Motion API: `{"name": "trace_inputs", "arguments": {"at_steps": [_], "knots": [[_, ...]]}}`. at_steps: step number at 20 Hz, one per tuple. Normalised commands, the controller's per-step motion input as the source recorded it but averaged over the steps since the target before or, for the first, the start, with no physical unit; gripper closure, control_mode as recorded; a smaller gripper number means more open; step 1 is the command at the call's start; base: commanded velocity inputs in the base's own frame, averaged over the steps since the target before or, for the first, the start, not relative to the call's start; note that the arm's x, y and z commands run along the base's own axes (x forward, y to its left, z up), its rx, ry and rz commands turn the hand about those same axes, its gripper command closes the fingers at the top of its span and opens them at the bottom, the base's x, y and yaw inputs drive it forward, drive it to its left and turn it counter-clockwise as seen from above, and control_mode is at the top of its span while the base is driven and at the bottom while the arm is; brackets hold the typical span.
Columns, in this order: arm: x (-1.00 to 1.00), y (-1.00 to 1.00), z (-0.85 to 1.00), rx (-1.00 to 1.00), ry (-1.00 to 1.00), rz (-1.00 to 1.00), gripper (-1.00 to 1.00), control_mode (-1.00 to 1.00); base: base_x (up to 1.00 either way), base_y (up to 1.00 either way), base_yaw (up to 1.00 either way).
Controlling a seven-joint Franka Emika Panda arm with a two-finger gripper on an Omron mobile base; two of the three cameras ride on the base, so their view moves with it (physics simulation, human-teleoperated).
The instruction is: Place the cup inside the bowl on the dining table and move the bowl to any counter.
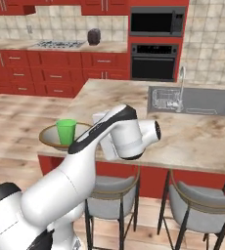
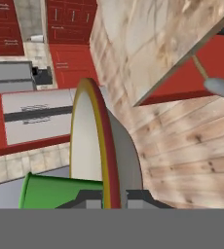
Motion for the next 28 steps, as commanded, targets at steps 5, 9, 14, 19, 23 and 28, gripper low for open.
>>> {"name": "trace_inputs", "arguments": {"at_steps": [5,9,14,19,23,28], "knots": [[0.00,0.00,0.00,0.00,0.00,0.00,1.00,1.00,0.00,0.74,-0.06],[0.00,0.00,0.00,0.00,0.00,0.00,1.00,1.00,0.00,0.74,-0.06],[0.00,0.00,0.00,0.00,0.00,0.00,1.00,1.00,0.00,0.62,-0.05],[0.00,0.00,0.00,0.00,0.00,0.00,1.00,1.00,0.00,0.61,-0.03],[0.00,0.00,0.00,0.00,0.00,0.00,1.00,1.00,0.00,0.59,-0.03],[0.00,0.00,0.00,0.00,0.00,0.00,1.00,1.00,0.00,0.62,-0.03]]}}
